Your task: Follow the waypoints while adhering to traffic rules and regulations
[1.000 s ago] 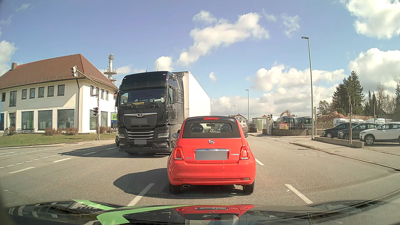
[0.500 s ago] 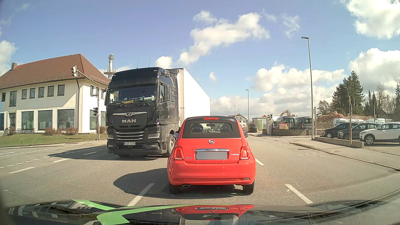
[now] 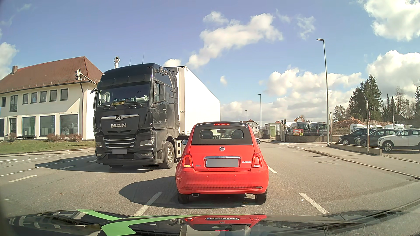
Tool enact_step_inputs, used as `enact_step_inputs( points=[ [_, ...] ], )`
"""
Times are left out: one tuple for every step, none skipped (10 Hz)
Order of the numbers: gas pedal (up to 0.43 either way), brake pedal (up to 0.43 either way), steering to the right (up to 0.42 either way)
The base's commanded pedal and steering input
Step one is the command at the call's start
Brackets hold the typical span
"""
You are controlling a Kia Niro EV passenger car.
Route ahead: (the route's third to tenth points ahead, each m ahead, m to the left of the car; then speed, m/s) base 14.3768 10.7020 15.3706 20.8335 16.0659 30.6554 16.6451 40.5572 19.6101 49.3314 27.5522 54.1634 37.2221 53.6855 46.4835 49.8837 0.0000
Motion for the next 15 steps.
enact_step_inputs(
  points=[
    [0.0,0.274,0.0],
    [0.0,0.274,0.0],
    [0.0,0.274,-0.001],
    [0.0,0.268,0.0],
    [0.0,0.274,0.0],
    [0.0,0.274,0.0],
    [0.0,0.274,-0.001],
    [0.0,0.274,-0.001],
    [0.0,0.274,0.0],
    [0.0,0.274,0.0],
    [0.0,0.274,0.0],
    [0.0,0.268,0.0],
    [0.0,0.274,0.0],
    [0.0,0.268,-0.001],
    [0.0,0.274,0.0]
  ],
)
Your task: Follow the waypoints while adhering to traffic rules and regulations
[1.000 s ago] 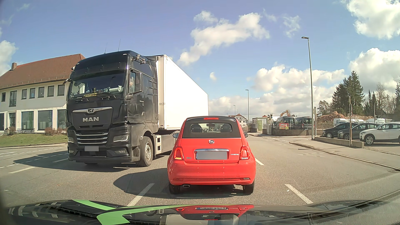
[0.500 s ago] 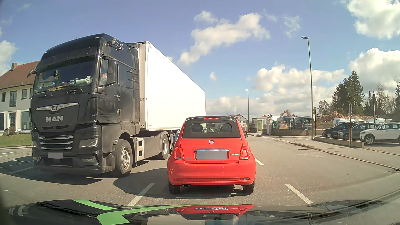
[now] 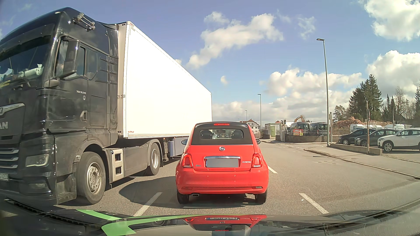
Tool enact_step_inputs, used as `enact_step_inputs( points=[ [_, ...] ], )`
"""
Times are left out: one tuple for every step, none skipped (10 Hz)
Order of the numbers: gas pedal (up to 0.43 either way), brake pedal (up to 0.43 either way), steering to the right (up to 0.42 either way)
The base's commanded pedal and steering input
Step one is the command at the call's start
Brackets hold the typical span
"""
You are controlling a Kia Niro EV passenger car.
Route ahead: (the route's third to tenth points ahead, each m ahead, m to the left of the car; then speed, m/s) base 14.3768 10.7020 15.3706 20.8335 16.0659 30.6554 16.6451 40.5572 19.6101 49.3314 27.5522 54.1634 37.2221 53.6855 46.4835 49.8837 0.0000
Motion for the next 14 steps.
enact_step_inputs(
  points=[
    [0.0,0.274,0.0],
    [0.0,0.274,0.0],
    [0.0,0.274,0.0],
    [0.0,0.274,0.0],
    [0.0,0.274,0.0],
    [0.0,0.274,-0.001],
    [0.0,0.274,0.0],
    [0.0,0.274,-0.001],
    [0.0,0.274,0.0],
    [0.0,0.274,-0.001],
    [0.0,0.274,-0.001],
    [0.0,0.274,-0.001],
    [0.0,0.274,0.0],
    [0.0,0.274,0.0]
  ],
)
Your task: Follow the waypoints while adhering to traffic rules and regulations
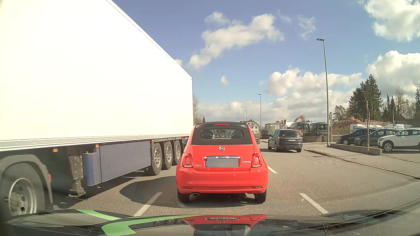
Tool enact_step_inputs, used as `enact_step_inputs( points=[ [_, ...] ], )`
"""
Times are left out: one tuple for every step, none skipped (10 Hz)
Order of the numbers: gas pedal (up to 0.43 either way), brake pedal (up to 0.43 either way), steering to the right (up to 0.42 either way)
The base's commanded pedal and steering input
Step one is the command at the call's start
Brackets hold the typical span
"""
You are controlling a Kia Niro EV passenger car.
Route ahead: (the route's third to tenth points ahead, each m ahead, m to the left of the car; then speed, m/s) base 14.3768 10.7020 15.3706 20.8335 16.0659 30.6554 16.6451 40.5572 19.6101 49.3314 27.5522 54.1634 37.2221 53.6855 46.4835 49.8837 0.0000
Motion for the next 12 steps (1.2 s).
enact_step_inputs(
  points=[
    [0.0,0.274,0.0],
    [0.0,0.274,-0.001],
    [0.0,0.274,0.0],
    [0.0,0.274,0.0],
    [0.0,0.274,0.0],
    [0.0,0.274,0.0],
    [0.0,0.274,0.0],
    [0.0,0.274,0.0],
    [0.0,0.274,0.0],
    [0.0,0.274,-0.001],
    [0.0,0.274,0.0],
    [0.0,0.274,0.0]
  ],
)
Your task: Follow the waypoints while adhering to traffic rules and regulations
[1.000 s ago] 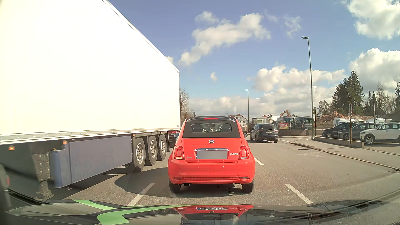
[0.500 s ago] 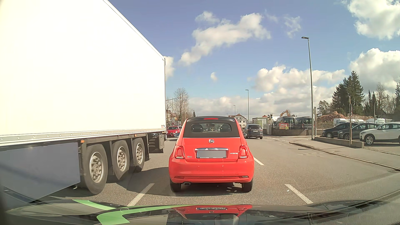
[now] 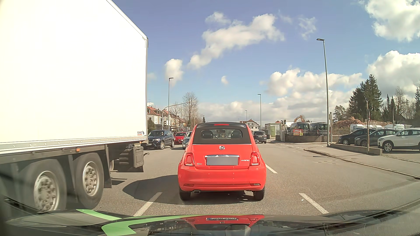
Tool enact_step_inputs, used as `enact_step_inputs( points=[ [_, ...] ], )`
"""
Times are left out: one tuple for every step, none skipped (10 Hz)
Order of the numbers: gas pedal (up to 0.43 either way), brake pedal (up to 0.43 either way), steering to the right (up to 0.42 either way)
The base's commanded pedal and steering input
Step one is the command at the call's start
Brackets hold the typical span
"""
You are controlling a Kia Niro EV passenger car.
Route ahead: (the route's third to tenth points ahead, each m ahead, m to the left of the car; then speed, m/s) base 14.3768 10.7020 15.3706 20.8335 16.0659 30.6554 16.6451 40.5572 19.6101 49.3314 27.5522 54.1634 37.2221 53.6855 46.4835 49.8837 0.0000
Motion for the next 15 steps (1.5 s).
enact_step_inputs(
  points=[
    [0.0,0.274,-0.001],
    [0.0,0.274,0.0],
    [0.0,0.274,-0.001],
    [0.0,0.274,0.0],
    [0.0,0.274,0.0],
    [0.0,0.274,-0.001],
    [0.0,0.268,0.0],
    [0.0,0.274,0.0],
    [0.0,0.274,0.0],
    [0.0,0.274,0.0],
    [0.0,0.274,0.0],
    [0.0,0.274,0.0],
    [0.0,0.274,0.0],
    [0.0,0.274,0.0],
    [0.0,0.274,0.0]
  ],
)
